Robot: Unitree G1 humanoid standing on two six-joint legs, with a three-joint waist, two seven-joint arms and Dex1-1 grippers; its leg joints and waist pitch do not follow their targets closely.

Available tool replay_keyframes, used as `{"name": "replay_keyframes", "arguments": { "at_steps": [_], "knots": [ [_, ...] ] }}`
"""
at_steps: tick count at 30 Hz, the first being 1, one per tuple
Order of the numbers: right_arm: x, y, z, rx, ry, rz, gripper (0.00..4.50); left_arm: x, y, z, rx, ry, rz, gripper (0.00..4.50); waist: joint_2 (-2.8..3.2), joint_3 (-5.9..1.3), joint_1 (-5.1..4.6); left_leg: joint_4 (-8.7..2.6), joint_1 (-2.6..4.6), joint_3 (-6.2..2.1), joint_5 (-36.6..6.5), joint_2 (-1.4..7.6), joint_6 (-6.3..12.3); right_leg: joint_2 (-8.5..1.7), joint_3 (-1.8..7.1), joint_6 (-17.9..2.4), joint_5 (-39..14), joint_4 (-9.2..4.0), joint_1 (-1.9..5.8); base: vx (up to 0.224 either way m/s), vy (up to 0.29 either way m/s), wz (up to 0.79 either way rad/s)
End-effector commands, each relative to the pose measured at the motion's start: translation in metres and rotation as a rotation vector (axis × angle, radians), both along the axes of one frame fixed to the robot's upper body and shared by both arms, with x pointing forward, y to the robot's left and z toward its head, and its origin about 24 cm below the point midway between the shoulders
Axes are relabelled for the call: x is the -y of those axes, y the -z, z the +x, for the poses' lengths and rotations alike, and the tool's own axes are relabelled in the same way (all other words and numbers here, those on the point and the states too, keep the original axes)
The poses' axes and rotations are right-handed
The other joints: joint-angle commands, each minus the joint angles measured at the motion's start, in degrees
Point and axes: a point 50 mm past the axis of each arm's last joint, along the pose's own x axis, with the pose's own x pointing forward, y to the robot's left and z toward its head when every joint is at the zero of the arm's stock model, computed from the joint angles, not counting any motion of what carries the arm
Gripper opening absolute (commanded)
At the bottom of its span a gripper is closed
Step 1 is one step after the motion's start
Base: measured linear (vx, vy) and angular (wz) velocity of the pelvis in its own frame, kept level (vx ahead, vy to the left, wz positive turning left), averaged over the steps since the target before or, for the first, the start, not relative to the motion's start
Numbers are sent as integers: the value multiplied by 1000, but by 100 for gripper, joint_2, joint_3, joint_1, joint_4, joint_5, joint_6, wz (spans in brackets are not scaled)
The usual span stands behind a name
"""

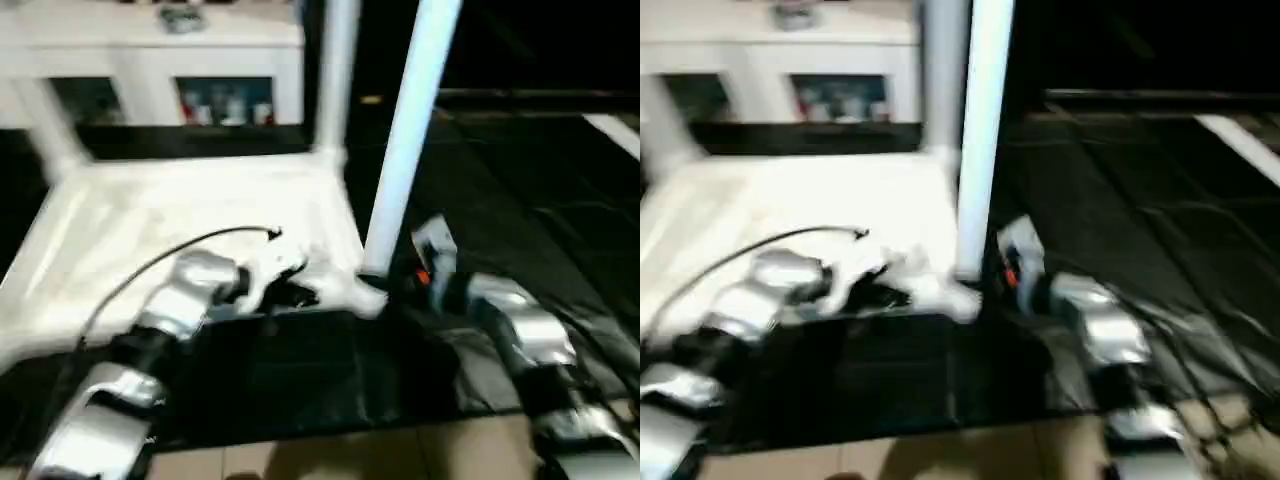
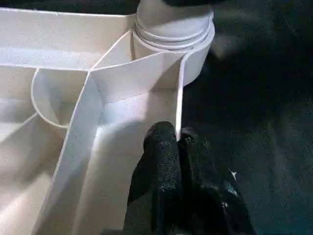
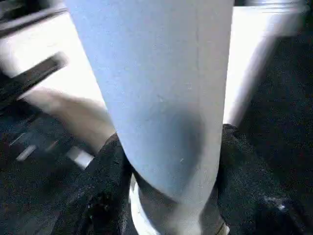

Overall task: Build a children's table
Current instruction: Rotate leg to tighten

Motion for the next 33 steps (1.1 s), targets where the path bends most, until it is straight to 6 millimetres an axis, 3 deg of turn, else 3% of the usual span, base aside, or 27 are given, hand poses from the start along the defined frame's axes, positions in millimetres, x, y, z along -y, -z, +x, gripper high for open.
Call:
{"name": "replay_keyframes", "arguments": {
  "at_steps": [1,3,7,8,11,16,17,20,22,23,28,29,30,33],
  "knots": [
    [-64,18,-11,-123,-114,35,206,39,-21,11,79,-60,-103,0,6,-351,9,-419,12,-108,-1181,179,-50,-481,291,-641,-2624,-604,268,0,0,0],
    [-76,15,-6,-107,-73,1,205,43,-23,16,107,-121,-85,0,-25,-361,-5,-405,4,-94,-1078,169,32,-470,302,-677,-2457,-597,277,0,0,0],
    [-84,13,-1,-62,-49,-74,205,47,-27,19,129,-158,-81,0,-7,-398,6,-397,-34,-90,-770,195,154,-467,323,-864,-1697,-490,315,0,0,0],
    [-85,13,-1,-59,-48,-69,205,47,-27,19,131,-157,-79,0,-50,-395,5,-397,-38,-79,-709,203,214,-460,330,-926,-1455,-471,316,0,0,0],
    [-81,12,-5,-46,-98,-26,266,39,-28,18,153,-138,-53,0,-22,-390,15,-396,-29,-76,-692,212,293,-475,338,-1001,-1293,-453,323,0,0,0],
    [-57,17,-9,-11,-141,-22,305,22,-24,14,167,-81,-22,0,-47,-371,9,-417,-46,-89,-873,212,303,-494,331,-872,-1736,-497,349,0,0,0],
    [-44,17,-12,6,-167,-22,313,15,-21,12,160,-49,-10,0,-16,-366,17,-417,-32,-87,-912,216,323,-483,336,-834,-1749,-518,332,0,0,0],
    [-32,16,-15,26,-192,-19,322,8,-20,9,158,-13,4,0,-25,-372,9,-416,-48,-85,-847,230,373,-468,342,-936,-1472,-470,342,0,0,0],
    [-6,9,-19,54,-237,16,354,-3,-16,2,142,111,36,0,-22,-370,9,-410,-33,-83,-910,227,413,-472,339,-930,-1527,-493,338,0,0,0],
    [-6,9,-19,54,-237,16,360,-3,-16,2,142,111,36,0,-29,-368,6,-412,-42,-87,-912,228,426,-476,343,-932,-1545,-489,347,0,0,0],
    [27,2,-31,66,-397,-12,404,-17,-14,-10,116,292,63,0,-11,-388,86,-395,-19,-65,-773,274,438,-472,351,-1107,-1193,-425,327,0,0,0],
    [30,1,-32,63,-414,-15,407,-19,-13,-11,109,307,64,0,-31,-390,108,-390,-10,-62,-746,272,459,-466,343,-1135,-1140,-423,316,0,0,0],
    [33,0,-33,60,-429,-17,407,-20,-13,-12,104,322,65,0,-22,-386,162,-380,-11,-45,-707,273,489,-467,349,-1195,-1052,-404,309,0,0,0],
    [43,-7,-37,55,-509,-21,407,-24,-12,-18,95,408,83,0,-39,-384,225,-380,-15,-51,-714,276,496,-477,343,-1166,-1133,-406,319,0,0,0]
  ]
}}
